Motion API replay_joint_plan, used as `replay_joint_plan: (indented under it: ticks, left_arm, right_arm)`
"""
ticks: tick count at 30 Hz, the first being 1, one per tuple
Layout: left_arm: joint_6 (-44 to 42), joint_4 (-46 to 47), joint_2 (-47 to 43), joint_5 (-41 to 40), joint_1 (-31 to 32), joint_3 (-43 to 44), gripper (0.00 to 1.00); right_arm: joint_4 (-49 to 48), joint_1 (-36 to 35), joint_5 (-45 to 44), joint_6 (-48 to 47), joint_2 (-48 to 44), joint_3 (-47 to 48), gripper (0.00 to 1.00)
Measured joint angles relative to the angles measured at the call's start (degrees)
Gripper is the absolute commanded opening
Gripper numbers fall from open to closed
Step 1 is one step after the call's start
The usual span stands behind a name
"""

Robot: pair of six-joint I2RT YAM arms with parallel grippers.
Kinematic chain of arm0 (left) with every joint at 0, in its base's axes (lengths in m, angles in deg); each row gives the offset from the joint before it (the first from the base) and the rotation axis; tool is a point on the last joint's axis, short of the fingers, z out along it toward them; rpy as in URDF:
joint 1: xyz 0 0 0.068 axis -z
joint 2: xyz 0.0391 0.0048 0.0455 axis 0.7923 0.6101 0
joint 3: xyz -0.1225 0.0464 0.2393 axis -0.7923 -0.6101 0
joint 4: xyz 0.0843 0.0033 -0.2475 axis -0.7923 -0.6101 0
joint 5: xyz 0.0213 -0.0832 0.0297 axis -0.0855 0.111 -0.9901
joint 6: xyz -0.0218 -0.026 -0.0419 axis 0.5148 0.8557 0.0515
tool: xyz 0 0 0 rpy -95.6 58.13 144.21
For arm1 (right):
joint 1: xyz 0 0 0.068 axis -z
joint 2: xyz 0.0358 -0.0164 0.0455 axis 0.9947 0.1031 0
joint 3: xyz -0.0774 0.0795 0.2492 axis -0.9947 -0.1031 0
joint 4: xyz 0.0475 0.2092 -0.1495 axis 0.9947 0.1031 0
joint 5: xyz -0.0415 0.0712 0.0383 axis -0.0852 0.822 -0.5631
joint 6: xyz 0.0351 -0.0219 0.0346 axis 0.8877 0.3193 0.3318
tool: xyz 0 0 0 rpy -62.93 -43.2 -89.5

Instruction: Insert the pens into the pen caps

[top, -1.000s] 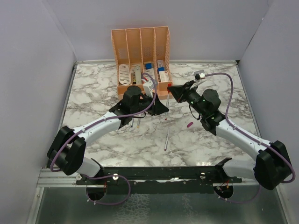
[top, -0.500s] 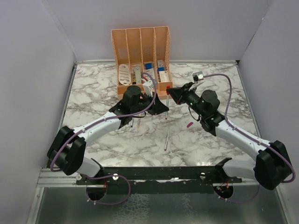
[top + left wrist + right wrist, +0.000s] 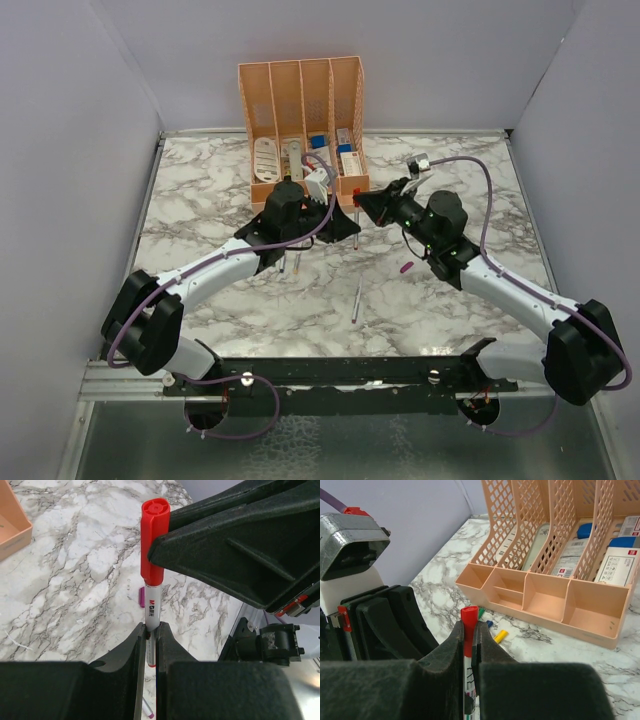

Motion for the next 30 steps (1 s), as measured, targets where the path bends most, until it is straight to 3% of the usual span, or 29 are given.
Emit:
replay_joint_plan:
  ticks: [17,30]
  left_arm:
    - [-3.93,-6.8,0.28,-7.48,-0.02,1.53,0.0]
    - [-6.27,-10.32,-1.79,-11.43,-0.33,1.53,0.0]
  right_arm:
    - [6.12,-5.64,-6.38,-7.39,5.27,5.38,0.01]
    - [6.69,-7.56,-9.29,-7.91,6.78,6.71,0.01]
